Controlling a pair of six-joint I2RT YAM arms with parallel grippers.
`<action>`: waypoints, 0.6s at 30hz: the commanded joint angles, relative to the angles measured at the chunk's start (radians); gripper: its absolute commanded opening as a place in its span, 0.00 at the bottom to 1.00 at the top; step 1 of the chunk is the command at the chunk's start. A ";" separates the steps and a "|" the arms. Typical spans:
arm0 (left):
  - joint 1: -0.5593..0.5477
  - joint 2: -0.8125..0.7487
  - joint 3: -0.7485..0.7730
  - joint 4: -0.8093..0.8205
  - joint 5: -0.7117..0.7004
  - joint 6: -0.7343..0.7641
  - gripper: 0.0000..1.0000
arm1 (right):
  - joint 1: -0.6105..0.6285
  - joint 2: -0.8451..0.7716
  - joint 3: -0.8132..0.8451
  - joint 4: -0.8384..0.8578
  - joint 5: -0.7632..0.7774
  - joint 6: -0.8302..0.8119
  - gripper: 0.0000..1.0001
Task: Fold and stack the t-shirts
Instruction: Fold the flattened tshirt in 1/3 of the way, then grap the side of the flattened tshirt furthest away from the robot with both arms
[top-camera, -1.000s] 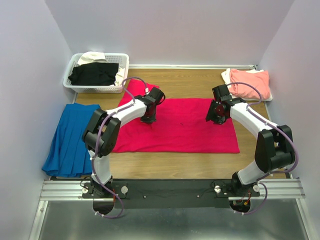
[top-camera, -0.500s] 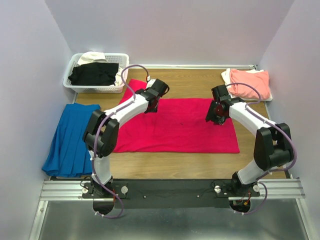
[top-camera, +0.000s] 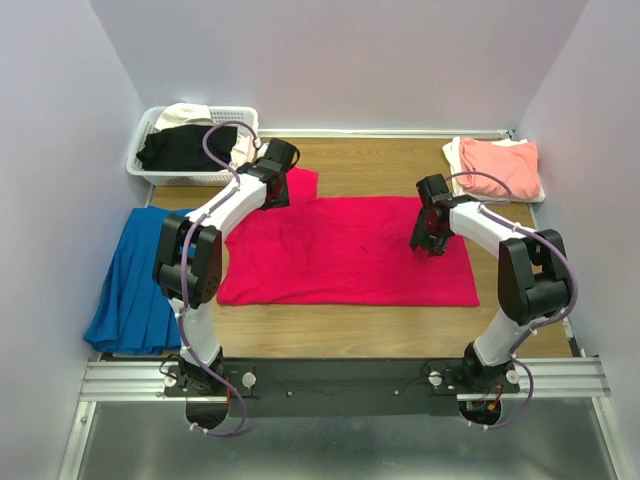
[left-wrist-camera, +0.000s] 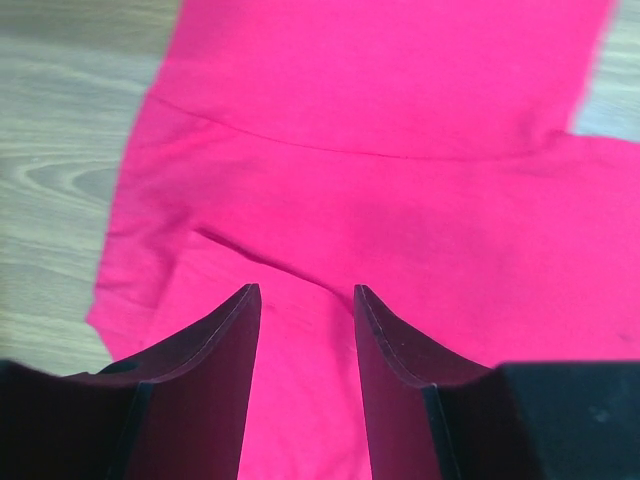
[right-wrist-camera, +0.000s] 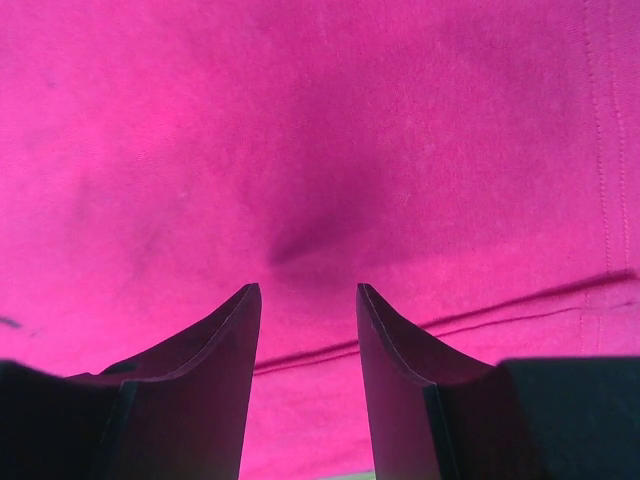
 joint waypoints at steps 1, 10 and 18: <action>0.039 -0.021 -0.021 0.031 0.077 0.004 0.51 | 0.004 0.015 -0.034 0.000 0.028 0.005 0.52; 0.074 0.020 0.042 0.019 0.083 0.038 0.50 | 0.004 0.015 -0.137 -0.004 0.014 0.032 0.52; 0.094 0.122 0.186 -0.026 0.078 0.062 0.49 | 0.001 0.004 -0.209 -0.103 0.086 0.106 0.52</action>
